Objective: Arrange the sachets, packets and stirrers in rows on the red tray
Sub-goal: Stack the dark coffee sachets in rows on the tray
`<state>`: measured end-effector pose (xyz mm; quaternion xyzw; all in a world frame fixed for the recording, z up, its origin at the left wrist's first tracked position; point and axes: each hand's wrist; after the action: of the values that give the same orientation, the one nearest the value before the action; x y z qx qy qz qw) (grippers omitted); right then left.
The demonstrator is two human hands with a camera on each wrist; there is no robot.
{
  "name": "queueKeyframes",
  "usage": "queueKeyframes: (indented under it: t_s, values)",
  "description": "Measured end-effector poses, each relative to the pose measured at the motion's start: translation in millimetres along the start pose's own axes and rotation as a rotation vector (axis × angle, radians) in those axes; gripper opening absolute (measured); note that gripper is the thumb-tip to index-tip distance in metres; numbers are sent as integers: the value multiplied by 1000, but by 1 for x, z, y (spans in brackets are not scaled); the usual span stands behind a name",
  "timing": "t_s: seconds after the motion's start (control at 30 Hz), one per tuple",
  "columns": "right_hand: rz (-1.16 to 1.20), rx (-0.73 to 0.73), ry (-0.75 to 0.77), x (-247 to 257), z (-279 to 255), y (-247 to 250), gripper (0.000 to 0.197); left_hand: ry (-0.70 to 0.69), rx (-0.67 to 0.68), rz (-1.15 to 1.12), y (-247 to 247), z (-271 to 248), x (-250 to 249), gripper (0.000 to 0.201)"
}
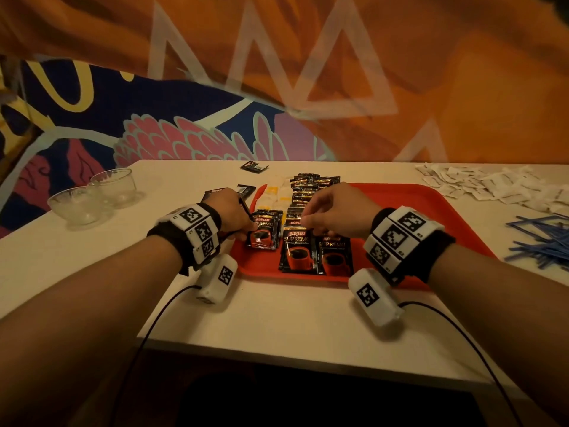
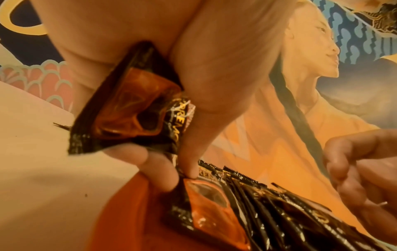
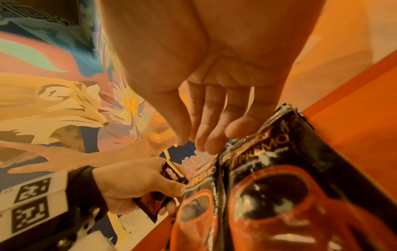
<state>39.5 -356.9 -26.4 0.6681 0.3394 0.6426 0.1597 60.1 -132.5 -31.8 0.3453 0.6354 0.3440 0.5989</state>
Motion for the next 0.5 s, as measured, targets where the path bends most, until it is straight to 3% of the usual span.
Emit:
queueKeyframes:
  t_s: [0.5]
  values:
    - [-4,7,6,-2,0,-2,7,-11,4,-43,0,-5,1,18]
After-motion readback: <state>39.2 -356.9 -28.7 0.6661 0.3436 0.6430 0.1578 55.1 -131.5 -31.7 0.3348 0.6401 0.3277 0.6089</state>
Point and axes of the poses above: each hand's wrist, its own z-axis towards the middle knuckle, its own y-axis out of the back of the hand, x = y × z, and after that the axes turned 12 degrees about -y, right-handed
